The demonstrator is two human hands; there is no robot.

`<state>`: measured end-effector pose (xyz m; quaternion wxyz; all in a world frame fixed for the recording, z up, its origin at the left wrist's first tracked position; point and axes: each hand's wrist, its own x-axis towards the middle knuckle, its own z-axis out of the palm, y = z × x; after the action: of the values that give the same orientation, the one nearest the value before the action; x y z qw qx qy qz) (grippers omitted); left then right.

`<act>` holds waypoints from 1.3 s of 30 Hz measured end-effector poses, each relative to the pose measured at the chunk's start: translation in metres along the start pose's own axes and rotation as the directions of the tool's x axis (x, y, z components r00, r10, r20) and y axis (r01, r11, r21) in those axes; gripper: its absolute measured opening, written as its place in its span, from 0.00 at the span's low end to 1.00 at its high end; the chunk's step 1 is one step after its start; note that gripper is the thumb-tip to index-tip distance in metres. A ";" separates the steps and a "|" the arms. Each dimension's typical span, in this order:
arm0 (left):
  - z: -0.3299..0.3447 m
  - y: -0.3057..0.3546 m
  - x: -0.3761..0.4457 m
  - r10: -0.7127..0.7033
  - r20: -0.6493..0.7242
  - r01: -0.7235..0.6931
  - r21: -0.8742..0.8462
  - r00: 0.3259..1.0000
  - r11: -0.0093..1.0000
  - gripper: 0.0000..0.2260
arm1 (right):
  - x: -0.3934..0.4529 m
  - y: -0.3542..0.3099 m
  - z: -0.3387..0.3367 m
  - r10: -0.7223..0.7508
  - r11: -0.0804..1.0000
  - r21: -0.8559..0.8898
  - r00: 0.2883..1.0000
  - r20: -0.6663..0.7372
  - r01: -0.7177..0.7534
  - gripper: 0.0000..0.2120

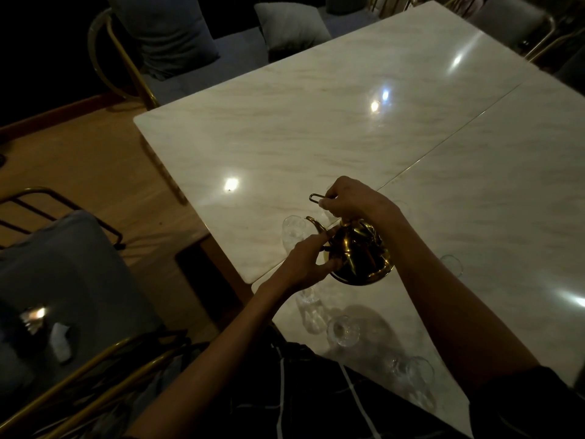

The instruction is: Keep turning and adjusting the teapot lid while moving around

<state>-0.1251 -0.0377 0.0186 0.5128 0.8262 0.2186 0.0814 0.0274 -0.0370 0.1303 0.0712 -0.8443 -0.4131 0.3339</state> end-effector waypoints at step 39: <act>0.004 -0.003 0.007 -0.005 -0.001 0.005 0.017 1.000 1.000 0.31 | 0.006 0.005 -0.001 0.007 1.000 0.016 1.000 0.005 -0.007 0.15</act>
<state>-0.1179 -0.0363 0.0139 0.5056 0.8301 0.2216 0.0787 0.0341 -0.0354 0.1263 0.0759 -0.8442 -0.4077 0.3396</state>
